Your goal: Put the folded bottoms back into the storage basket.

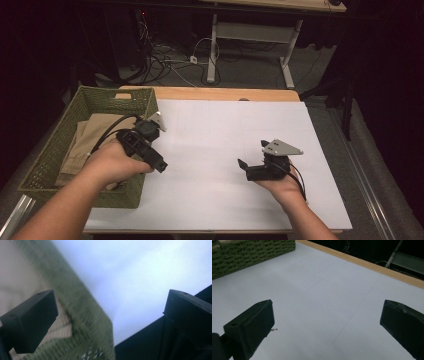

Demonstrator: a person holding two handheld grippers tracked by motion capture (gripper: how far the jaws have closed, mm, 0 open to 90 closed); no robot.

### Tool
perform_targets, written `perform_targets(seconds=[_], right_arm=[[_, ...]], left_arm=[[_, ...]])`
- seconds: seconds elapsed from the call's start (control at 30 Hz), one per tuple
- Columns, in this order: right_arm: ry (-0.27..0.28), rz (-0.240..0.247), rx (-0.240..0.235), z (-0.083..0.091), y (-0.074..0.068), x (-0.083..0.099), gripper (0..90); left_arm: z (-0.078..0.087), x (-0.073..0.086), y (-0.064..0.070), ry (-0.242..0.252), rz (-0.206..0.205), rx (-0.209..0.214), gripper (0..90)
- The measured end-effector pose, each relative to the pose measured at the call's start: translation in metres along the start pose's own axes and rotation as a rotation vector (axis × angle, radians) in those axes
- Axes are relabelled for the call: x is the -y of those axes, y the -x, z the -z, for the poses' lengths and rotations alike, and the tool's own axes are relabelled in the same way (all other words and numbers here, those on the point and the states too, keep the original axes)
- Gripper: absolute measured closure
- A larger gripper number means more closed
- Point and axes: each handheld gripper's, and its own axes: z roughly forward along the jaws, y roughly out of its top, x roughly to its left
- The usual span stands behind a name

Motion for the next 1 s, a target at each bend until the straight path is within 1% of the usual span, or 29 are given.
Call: perform_targets(seconds=[0.07, 0.13, 0.27, 0.37, 0.43, 0.47, 0.5, 0.53, 0.6, 0.7, 0.73, 0.83, 0.87, 0.93, 0.97, 1.0], right_arm=[[-0.005, -0.001, 0.015, 0.008, 0.005, 0.01, 0.2], [-0.011, -0.015, 0.03, 0.017, 0.009, 0.02, 0.2], [-0.005, -0.037, 0.058, 0.031, 0.017, 0.038, 0.2], [0.019, -0.073, 0.055, 0.035, 0.022, 0.051, 0.1], [0.011, -0.079, 0.052, 0.034, 0.023, 0.06, 0.2], [0.001, -0.08, 0.044, 0.033, 0.025, 0.062, 0.2], [-0.004, -0.083, 0.045, 0.033, 0.026, 0.063, 0.1], [0.002, -0.086, 0.05, 0.033, 0.028, 0.064, 0.1], [0.012, -0.111, 0.052, 0.034, 0.031, 0.065, 0.2], [0.013, -0.113, 0.051, 0.034, 0.034, 0.067, 0.2], [0.012, -0.112, 0.049, 0.034, 0.034, 0.067, 0.2], [0.016, -0.115, 0.043, 0.032, 0.033, 0.067, 0.1], [0.018, -0.115, 0.04, 0.031, 0.032, 0.067, 0.1], [0.018, -0.105, 0.031, 0.03, 0.029, 0.066, 0.1], [0.018, -0.098, 0.031, 0.029, 0.027, 0.066, 0.1], [0.018, -0.09, 0.032, 0.029, 0.026, 0.066, 0.1]], left_arm=[[-0.005, -0.009, 0.007, 0.001, -0.022, 0.01, 0.0], [-0.012, -0.017, 0.012, -0.003, -0.039, 0.008, 0.0], [-0.031, -0.03, 0.018, -0.016, -0.061, 0.016, 0.0], [-0.049, -0.038, 0.023, -0.029, -0.072, 0.026, 0.0], [-0.063, -0.042, 0.026, -0.043, -0.078, 0.033, 0.0], [-0.07, -0.043, 0.028, -0.048, -0.082, 0.032, 0.0], [-0.077, -0.045, 0.03, -0.058, -0.086, 0.035, 0.0], [-0.084, -0.046, 0.03, -0.066, -0.088, 0.04, 0.0], [-0.096, -0.048, 0.032, -0.074, -0.092, 0.054, 0.0], [-0.112, -0.051, 0.036, -0.086, -0.087, 0.077, 0.0], [-0.116, -0.052, 0.038, -0.088, -0.087, 0.081, 0.0], [-0.125, -0.053, 0.043, -0.096, -0.105, 0.07, 0.0], [-0.127, -0.052, 0.045, -0.09, -0.116, 0.063, 0.0], [-0.13, -0.051, 0.048, -0.084, -0.114, 0.078, 0.0], [-0.132, -0.05, 0.05, -0.081, -0.118, 0.077, 0.0], [-0.133, -0.049, 0.051, -0.068, -0.122, 0.067, 0.0]])
